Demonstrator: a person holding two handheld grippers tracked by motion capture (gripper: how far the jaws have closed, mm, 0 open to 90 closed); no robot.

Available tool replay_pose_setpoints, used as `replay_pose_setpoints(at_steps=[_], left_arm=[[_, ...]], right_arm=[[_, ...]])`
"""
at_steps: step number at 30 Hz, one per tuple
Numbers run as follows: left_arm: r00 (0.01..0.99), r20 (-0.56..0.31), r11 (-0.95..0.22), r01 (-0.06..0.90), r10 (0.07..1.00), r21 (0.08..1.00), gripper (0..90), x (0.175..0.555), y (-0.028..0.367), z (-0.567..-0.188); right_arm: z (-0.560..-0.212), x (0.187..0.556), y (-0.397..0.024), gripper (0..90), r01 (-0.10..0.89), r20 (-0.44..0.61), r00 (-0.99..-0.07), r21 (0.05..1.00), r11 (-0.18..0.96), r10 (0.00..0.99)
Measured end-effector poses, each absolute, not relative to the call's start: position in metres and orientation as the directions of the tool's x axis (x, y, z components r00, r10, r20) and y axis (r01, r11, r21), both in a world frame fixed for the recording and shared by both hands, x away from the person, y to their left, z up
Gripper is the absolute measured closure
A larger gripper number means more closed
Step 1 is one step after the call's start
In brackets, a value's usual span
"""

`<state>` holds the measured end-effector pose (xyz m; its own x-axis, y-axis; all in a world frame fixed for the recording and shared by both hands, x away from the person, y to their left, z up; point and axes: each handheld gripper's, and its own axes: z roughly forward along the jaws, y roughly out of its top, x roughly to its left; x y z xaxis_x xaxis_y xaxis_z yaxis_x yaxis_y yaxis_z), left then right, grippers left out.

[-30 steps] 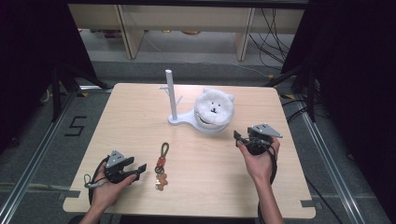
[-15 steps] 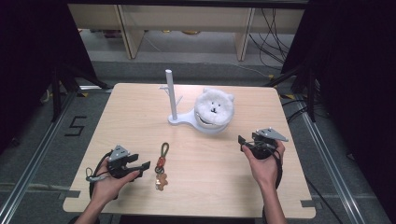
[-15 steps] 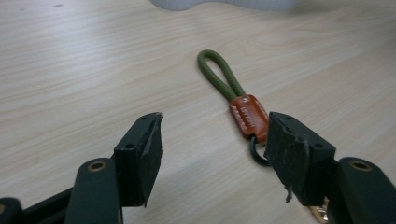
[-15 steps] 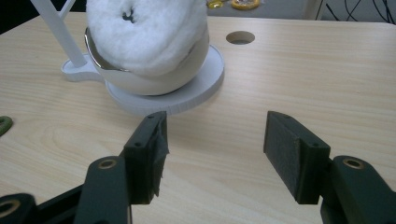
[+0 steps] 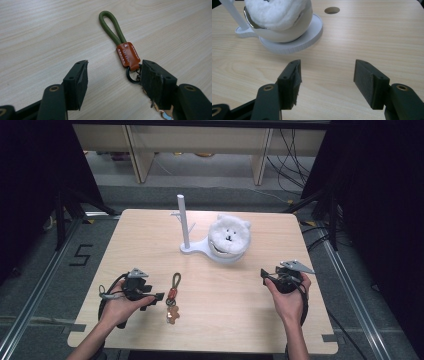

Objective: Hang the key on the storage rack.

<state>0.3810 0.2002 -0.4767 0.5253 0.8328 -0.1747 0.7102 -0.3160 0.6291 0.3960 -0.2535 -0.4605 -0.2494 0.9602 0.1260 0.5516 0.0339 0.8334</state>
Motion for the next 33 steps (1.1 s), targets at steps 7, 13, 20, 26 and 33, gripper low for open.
replay_pose_setpoints(at_steps=[7,13,20,26,33], left_arm=[[0.524,-0.187,-0.378,0.778,0.831,0.503,38.8,0.398,0.187,-0.472],[0.497,-0.209,-0.381,0.823,0.842,0.421,38.7,0.412,0.179,-0.467],[0.468,-0.213,-0.382,0.857,0.858,0.347,38.7,0.429,0.162,-0.472],[0.455,-0.205,-0.381,0.868,0.867,0.317,38.6,0.436,0.153,-0.476],[0.452,-0.195,-0.388,0.874,0.87,0.292,38.2,0.44,0.143,-0.48]], right_arm=[[-0.461,0.397,-0.249,40.0,0.565,0.14,-0.281,0.824,0.046,0.949],[-0.462,0.397,-0.251,40.0,0.573,0.147,-0.281,0.819,0.043,0.948],[-0.461,0.395,-0.253,40.0,0.587,0.154,-0.269,0.809,0.035,0.951],[-0.464,0.397,-0.252,39.9,0.585,0.162,-0.28,0.81,0.034,0.946],[-0.465,0.397,-0.248,39.7,0.594,0.16,-0.281,0.803,0.04,0.946]])
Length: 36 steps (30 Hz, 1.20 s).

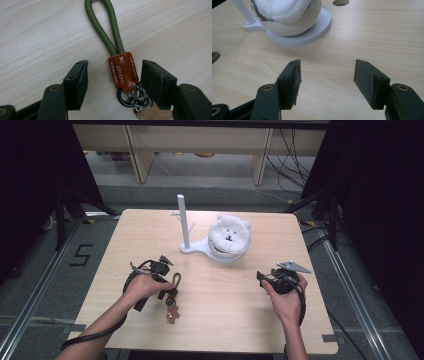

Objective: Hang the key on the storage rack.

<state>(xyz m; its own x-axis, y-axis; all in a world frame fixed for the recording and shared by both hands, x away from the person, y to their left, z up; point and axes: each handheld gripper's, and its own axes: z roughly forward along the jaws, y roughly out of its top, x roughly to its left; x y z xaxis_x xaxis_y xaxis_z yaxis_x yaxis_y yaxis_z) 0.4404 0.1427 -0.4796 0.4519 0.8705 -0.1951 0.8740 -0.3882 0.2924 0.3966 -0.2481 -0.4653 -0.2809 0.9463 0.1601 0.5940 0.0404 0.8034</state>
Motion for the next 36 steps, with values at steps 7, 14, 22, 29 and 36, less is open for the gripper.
replay_pose_setpoints(at_steps=[7,14,22,29,36], left_arm=[[0.467,-0.16,-0.416,0.868,0.869,0.272,39.8,0.446,0.136,-0.482],[0.482,-0.132,-0.444,0.863,0.866,0.242,45.5,0.445,0.132,-0.481],[0.519,-0.046,-0.494,0.834,0.854,0.247,55.6,0.436,0.121,-0.483],[0.592,-0.026,-0.569,0.785,0.806,0.246,66.0,0.435,0.121,-0.481],[0.602,-0.041,-0.573,0.777,0.797,0.26,66.9,0.435,0.124,-0.481]], right_arm=[[-0.468,0.398,-0.248,39.6,0.594,0.168,-0.297,0.803,0.044,0.94],[-0.469,0.398,-0.247,39.3,0.599,0.172,-0.3,0.8,0.045,0.939],[-0.47,0.398,-0.247,39.1,0.603,0.167,-0.294,0.796,0.047,0.941],[-0.47,0.398,-0.247,39.0,0.601,0.179,-0.3,0.798,0.04,0.937],[-0.47,0.398,-0.248,39.0,0.598,0.181,-0.303,0.801,0.039,0.936]])
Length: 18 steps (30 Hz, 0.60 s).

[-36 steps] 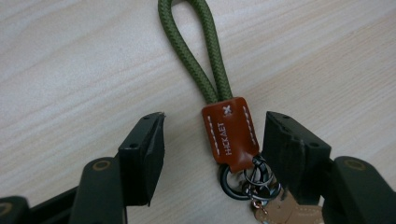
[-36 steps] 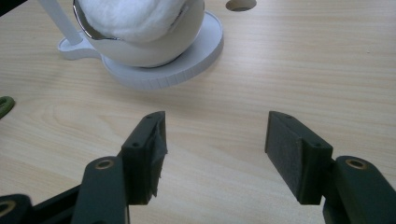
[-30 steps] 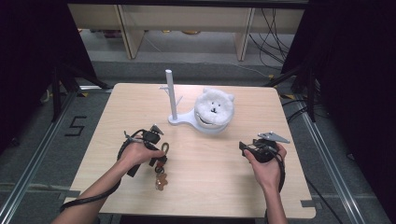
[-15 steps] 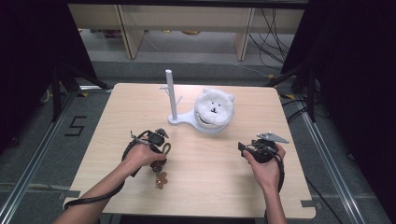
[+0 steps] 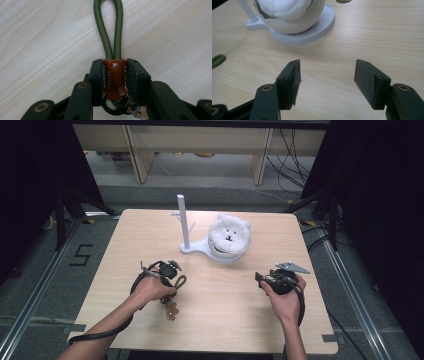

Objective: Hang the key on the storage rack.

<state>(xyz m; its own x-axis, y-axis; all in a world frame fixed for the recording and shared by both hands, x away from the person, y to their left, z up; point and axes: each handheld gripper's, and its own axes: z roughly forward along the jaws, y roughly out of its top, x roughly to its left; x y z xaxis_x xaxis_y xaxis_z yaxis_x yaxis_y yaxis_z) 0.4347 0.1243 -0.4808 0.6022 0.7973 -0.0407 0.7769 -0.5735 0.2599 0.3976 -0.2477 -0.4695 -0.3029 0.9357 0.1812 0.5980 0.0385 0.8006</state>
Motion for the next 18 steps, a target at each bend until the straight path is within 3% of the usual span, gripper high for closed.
replay_pose_setpoints(at_steps=[10,18], left_arm=[[0.629,-0.057,-0.59,0.752,0.775,0.294,67.4,0.435,0.136,-0.48],[0.643,-0.062,-0.569,0.715,0.764,0.406,67.5,0.425,0.149,-0.475]], right_arm=[[-0.471,0.398,-0.248,38.9,0.595,0.186,-0.304,0.803,0.034,0.934],[-0.47,0.397,-0.245,38.6,0.602,0.178,-0.296,0.797,0.039,0.938]])
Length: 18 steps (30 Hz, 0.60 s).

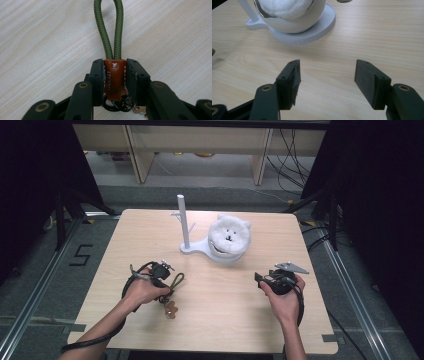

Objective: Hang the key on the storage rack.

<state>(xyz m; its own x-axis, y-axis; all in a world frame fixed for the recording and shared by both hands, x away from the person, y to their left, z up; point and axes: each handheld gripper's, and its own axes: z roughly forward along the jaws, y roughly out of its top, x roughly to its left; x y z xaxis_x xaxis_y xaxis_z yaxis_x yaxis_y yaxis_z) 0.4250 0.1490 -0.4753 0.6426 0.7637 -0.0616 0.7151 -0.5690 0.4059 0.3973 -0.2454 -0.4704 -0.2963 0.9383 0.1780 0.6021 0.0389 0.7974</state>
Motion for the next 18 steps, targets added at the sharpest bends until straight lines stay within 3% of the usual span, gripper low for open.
replay_pose_setpoints(at_steps=[18], left_arm=[[0.65,-0.124,-0.442,0.632,0.75,0.637,67.4,0.402,0.171,-0.473]], right_arm=[[-0.472,0.396,-0.24,38.6,0.61,0.207,-0.274,0.792,0.003,0.939]])
